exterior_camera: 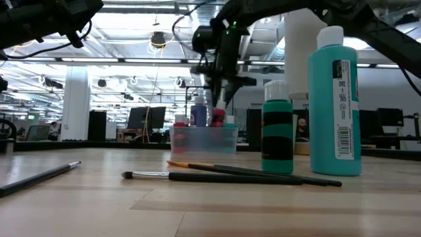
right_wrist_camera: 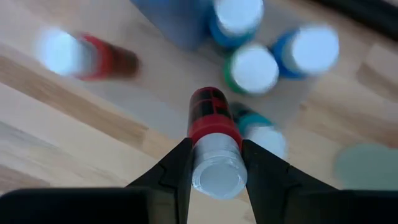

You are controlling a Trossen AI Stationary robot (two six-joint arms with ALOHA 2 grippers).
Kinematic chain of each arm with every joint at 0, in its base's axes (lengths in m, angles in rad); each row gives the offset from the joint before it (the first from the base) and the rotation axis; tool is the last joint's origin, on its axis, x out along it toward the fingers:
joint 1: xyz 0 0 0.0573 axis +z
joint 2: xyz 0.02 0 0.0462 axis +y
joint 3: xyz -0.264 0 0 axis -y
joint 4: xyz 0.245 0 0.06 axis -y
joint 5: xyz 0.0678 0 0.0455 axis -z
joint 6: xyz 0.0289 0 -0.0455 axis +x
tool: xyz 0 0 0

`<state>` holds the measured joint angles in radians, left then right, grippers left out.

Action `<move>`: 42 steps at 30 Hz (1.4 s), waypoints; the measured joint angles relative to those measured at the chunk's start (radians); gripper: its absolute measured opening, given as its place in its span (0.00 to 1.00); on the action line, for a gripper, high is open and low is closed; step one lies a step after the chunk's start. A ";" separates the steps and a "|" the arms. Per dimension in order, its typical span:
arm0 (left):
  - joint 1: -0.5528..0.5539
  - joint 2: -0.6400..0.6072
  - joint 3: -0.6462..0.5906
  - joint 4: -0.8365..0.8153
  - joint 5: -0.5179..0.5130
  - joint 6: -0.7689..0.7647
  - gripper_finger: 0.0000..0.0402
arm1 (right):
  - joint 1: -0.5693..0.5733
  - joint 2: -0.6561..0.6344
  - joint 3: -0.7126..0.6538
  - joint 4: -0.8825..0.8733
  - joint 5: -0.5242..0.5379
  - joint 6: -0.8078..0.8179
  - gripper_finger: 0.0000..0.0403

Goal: Pick & Place Paint Supplies
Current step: Put the small red paint bottle into the transparent bin, then put the large light blue paint bottle into the transparent bin

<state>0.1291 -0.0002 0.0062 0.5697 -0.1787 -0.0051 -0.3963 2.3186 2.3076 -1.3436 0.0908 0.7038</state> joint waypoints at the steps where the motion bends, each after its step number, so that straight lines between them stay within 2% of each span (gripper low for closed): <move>1: 0.000 0.000 0.000 0.000 0.000 0.000 0.00 | -0.001 0.008 -0.001 -0.006 -0.003 0.000 0.28; 8: 0.000 0.000 0.000 0.000 0.000 0.000 0.00 | 0.003 0.042 0.003 0.038 -0.006 -0.007 0.28; 18: 0.000 0.000 0.000 0.000 0.000 0.000 0.00 | 0.003 0.043 0.002 -0.009 -0.008 -0.005 0.28; 27: 0.000 0.000 0.000 0.000 0.000 0.000 0.00 | 0.003 0.043 0.002 -0.010 -0.008 -0.005 0.37; 34: 0.000 0.000 0.000 0.000 0.000 0.000 0.00 | 0.003 0.043 0.002 -0.002 -0.008 -0.009 0.39; 42: 0.000 0.000 0.000 0.000 0.000 0.000 0.00 | 0.012 -0.015 0.002 -0.020 -0.071 -0.052 0.40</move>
<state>0.1290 -0.0002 0.0060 0.5701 -0.1786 -0.0051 -0.3843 2.3036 2.3100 -1.3641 0.0201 0.6516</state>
